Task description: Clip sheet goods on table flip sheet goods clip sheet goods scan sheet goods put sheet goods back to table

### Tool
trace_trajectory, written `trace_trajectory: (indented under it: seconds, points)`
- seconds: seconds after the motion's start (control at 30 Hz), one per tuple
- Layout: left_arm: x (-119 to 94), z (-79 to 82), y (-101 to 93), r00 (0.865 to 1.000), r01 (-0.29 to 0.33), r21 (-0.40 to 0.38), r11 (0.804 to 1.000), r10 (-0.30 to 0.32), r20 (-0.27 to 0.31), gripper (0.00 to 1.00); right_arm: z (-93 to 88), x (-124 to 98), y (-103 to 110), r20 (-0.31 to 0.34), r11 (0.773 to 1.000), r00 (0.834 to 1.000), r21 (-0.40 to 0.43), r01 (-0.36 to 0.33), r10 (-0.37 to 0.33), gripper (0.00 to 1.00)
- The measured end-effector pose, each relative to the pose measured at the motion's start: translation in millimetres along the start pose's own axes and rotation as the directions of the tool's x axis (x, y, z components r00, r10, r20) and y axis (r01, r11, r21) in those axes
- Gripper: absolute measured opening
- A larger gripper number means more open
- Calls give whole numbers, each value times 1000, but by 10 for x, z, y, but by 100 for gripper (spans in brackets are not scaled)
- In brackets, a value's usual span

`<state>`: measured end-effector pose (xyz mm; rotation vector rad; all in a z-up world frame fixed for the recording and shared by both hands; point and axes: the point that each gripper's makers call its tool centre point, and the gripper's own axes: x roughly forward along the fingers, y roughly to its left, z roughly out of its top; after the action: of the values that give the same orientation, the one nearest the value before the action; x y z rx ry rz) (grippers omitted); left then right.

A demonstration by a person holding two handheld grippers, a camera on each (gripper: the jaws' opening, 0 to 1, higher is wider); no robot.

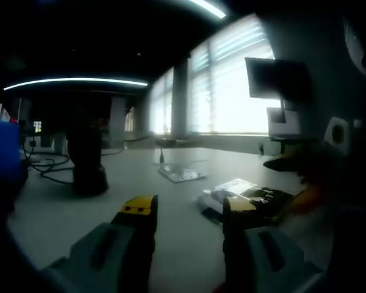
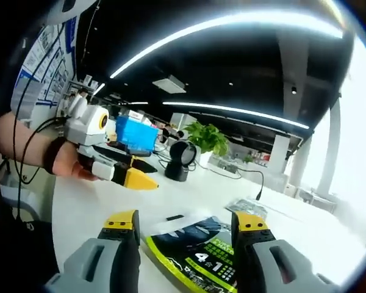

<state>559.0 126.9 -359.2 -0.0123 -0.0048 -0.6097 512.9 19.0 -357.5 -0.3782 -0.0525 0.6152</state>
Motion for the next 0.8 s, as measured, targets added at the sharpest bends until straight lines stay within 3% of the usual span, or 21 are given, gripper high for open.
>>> trace_trajectory:
  seconds: [0.33, 0.8]
  points:
    - [-6, 8, 0, 1000, 0, -3, 1000, 0, 5, 36, -89, 63, 10, -42, 999, 998, 4, 53, -53, 51]
    - [-11, 24, -14, 1000, 10, -8, 1000, -10, 13, 36, -236, 114, 69, -95, 994, 993, -87, 64, -72, 47]
